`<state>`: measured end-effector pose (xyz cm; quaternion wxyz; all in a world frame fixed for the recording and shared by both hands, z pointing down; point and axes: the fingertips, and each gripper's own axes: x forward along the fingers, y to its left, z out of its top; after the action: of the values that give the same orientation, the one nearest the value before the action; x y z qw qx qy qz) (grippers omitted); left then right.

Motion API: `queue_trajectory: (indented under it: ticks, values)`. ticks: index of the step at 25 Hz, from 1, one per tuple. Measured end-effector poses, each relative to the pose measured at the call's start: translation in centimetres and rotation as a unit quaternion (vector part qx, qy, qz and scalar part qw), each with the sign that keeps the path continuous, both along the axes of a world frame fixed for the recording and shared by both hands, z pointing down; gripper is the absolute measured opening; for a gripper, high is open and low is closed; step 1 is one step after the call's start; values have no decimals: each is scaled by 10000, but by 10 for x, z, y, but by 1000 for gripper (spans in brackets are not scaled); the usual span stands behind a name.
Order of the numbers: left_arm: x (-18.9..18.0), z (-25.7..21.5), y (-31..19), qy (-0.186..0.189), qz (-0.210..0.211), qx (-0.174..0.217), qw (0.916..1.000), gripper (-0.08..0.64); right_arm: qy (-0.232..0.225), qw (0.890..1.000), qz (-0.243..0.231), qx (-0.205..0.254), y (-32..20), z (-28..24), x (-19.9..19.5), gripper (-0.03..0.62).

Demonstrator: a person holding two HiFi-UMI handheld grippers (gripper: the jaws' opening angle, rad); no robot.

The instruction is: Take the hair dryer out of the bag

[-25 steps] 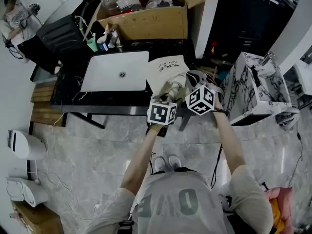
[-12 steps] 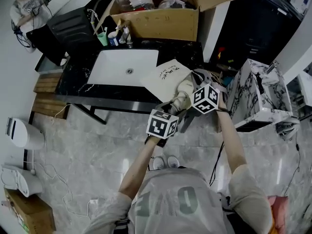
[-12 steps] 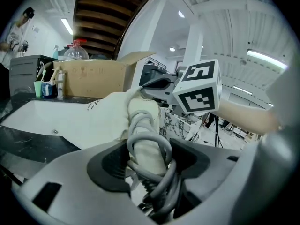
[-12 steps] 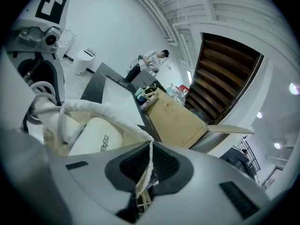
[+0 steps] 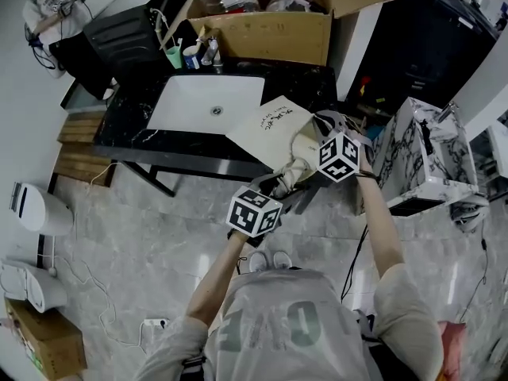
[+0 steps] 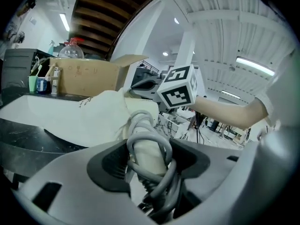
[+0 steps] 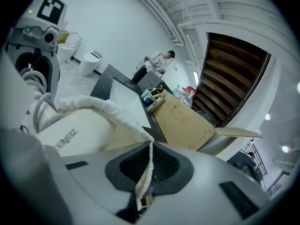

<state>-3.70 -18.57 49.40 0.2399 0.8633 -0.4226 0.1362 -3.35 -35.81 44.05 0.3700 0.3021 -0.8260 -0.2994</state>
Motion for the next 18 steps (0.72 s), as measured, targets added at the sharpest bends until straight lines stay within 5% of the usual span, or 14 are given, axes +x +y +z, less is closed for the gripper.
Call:
queue_trajectory:
  ticks: [18]
  values:
    - [-24, -9, 44, 656, 190, 321, 9971, 290, 33, 9995, 305, 10, -14, 5, -3, 43]
